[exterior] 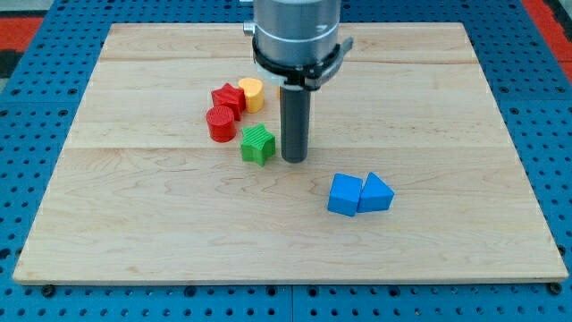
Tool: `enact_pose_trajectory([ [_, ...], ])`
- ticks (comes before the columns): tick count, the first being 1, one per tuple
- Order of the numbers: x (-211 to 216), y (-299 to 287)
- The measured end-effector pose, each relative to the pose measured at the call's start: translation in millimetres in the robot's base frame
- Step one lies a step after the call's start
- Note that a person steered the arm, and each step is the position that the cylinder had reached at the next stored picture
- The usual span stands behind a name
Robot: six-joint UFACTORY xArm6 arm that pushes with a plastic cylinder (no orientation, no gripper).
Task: Point your arm towards the blue triangle
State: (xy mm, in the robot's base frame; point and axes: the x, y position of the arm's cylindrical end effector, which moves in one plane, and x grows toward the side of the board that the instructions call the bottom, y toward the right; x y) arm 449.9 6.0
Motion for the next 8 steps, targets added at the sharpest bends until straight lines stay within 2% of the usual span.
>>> enact_pose_trajectory([
  [1, -16.8, 0.0],
  [2, -0.6, 6.2],
  [3, 48.4, 21.8],
  [4, 61.3, 2.7],
  [5, 60.8, -17.6],
  [8, 29.1, -19.2],
])
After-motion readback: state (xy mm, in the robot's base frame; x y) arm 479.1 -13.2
